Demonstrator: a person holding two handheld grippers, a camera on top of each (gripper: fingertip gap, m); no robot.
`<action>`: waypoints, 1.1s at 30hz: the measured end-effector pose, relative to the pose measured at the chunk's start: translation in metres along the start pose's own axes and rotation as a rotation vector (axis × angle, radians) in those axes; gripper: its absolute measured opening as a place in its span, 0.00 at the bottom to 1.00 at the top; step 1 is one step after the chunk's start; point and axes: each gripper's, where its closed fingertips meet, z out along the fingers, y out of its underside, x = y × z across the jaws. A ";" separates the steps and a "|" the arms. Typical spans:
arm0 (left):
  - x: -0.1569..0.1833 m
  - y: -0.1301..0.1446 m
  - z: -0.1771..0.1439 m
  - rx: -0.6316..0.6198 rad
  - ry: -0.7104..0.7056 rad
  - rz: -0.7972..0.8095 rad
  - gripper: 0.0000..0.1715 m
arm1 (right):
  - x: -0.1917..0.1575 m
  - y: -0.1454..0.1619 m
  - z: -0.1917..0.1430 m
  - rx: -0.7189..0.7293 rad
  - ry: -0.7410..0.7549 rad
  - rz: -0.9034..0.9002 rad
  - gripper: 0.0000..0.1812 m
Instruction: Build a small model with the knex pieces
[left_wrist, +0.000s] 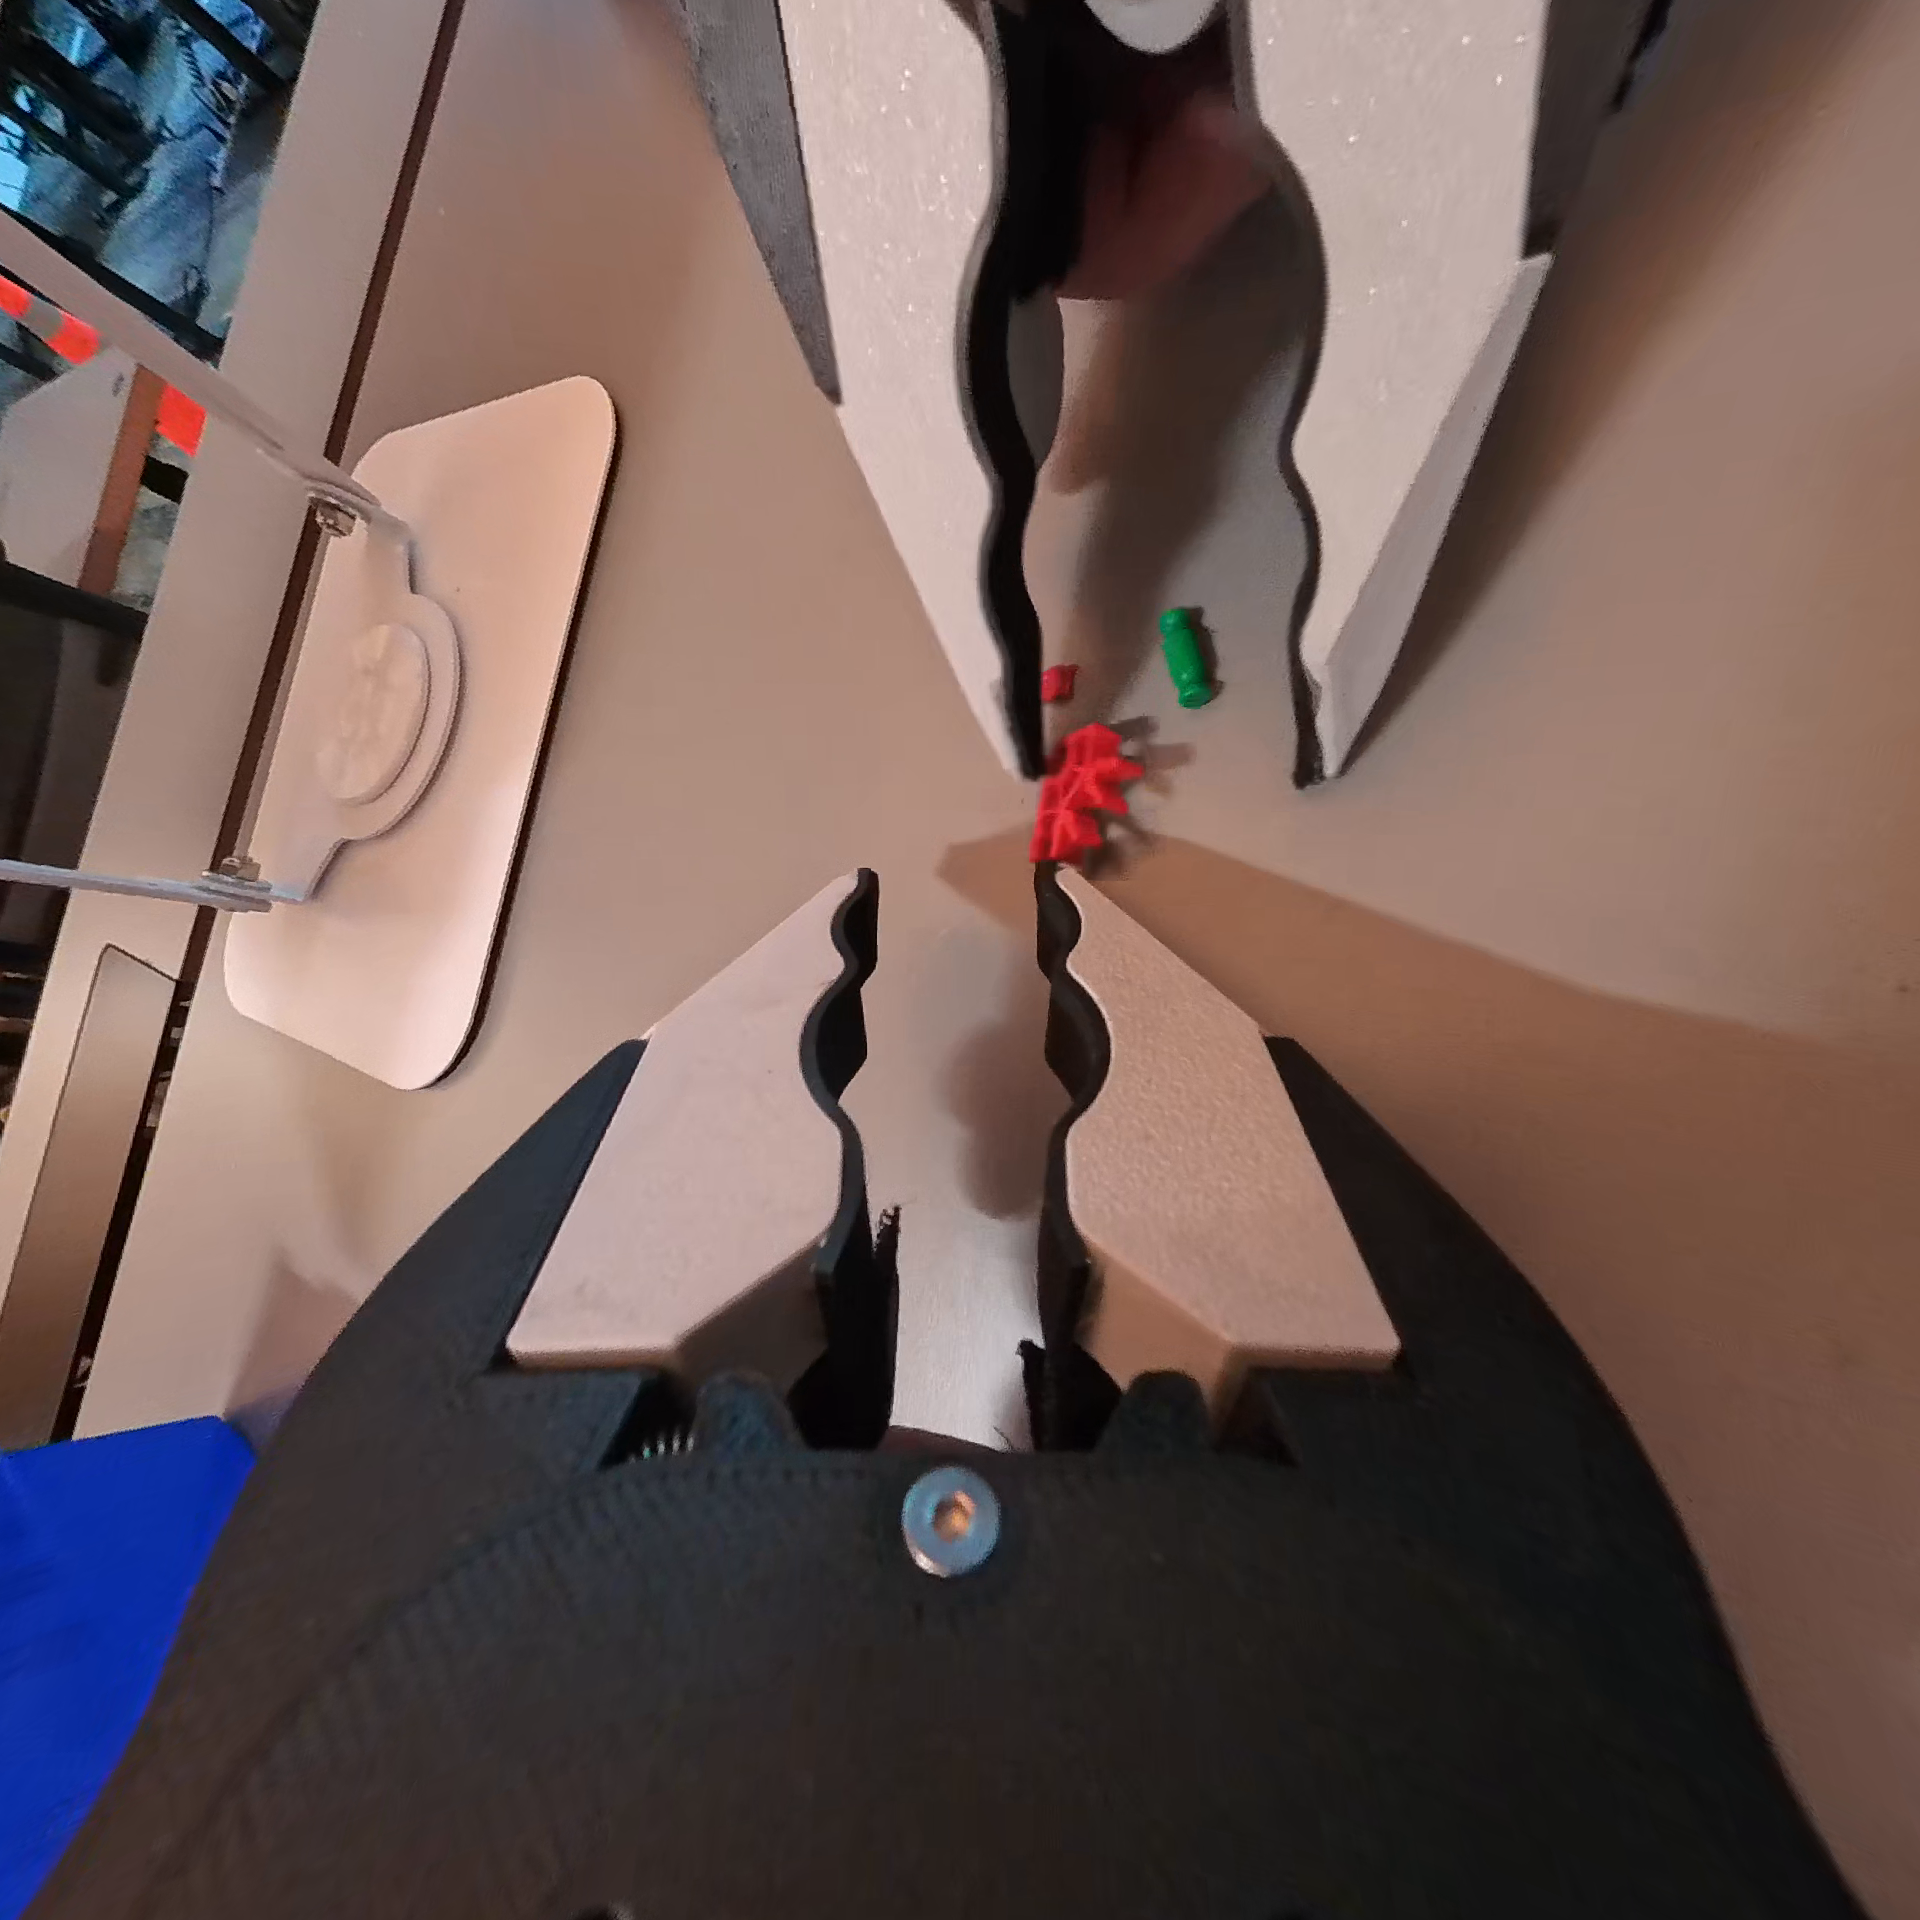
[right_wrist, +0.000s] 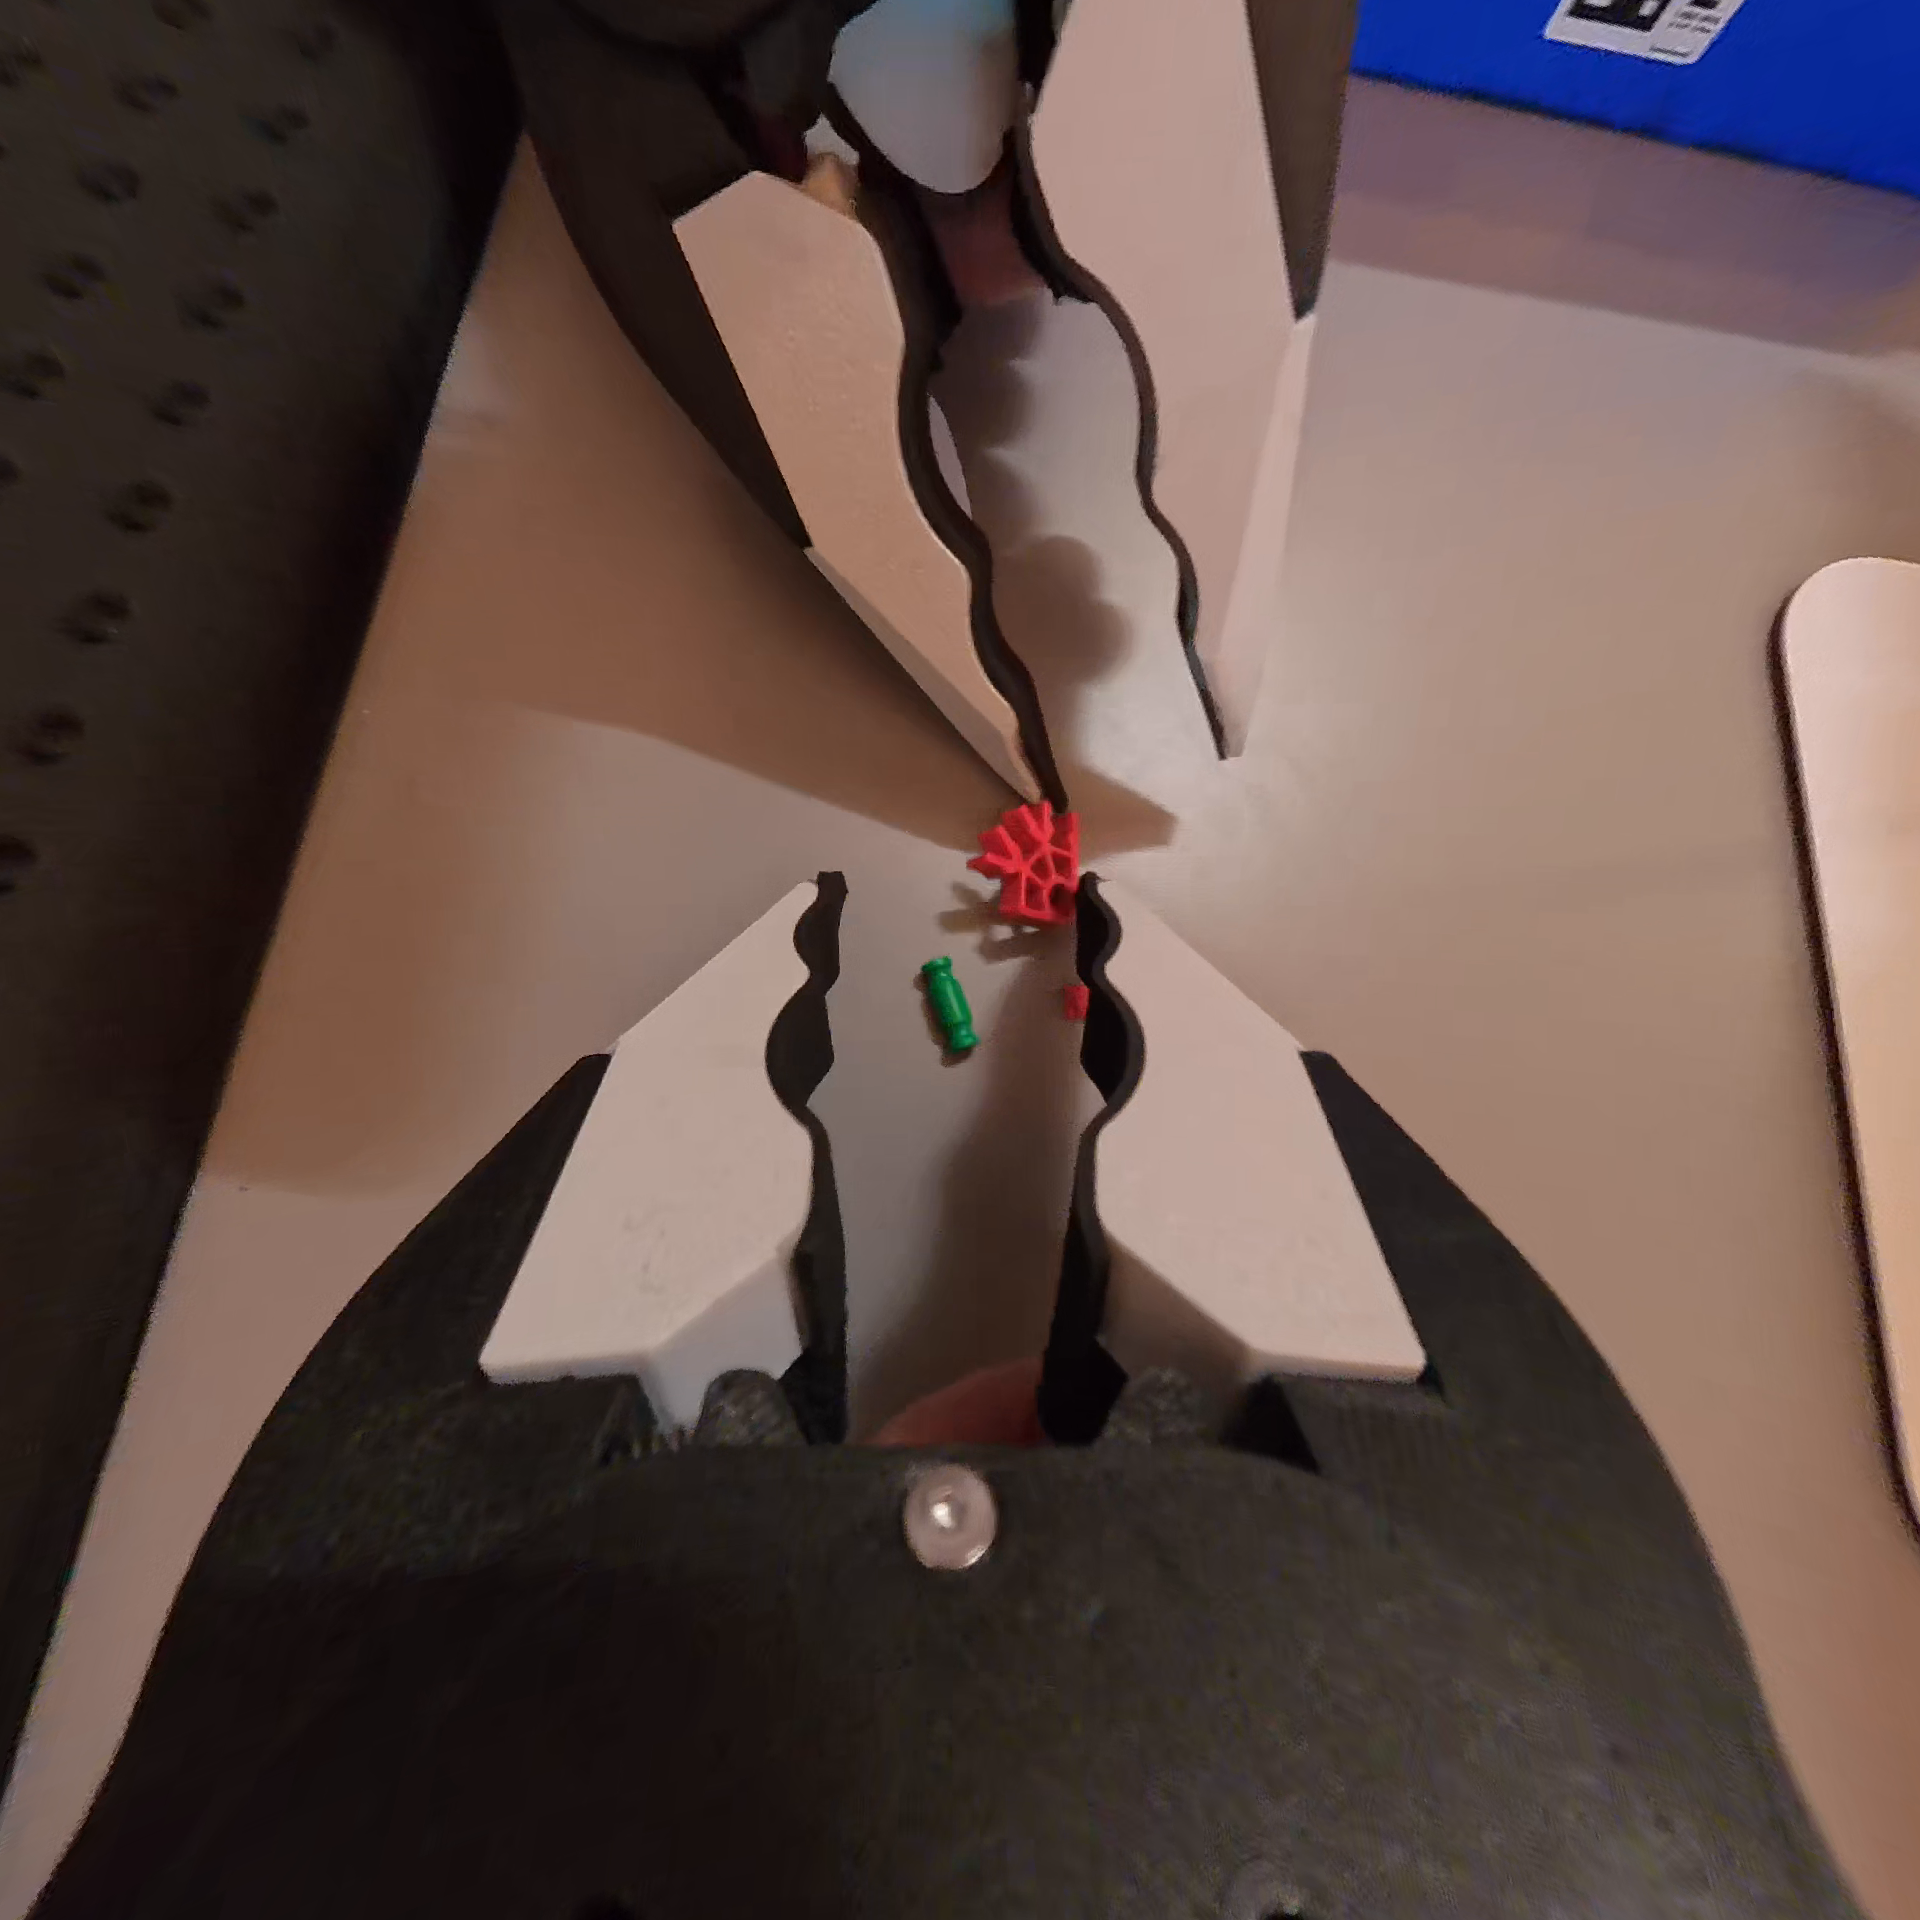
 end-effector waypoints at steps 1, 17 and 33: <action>-0.002 0.000 0.001 -0.005 -0.009 -0.003 0.16 | -0.003 0.000 0.000 -0.002 -0.014 -0.001 0.24; -0.007 0.005 -0.012 -0.003 0.028 -0.046 0.20 | 0.001 0.000 -0.003 -0.002 0.010 -0.006 0.24; 0.000 0.006 -0.005 -0.019 0.041 -0.032 0.19 | -0.013 -0.005 0.000 0.003 -0.039 -0.029 0.23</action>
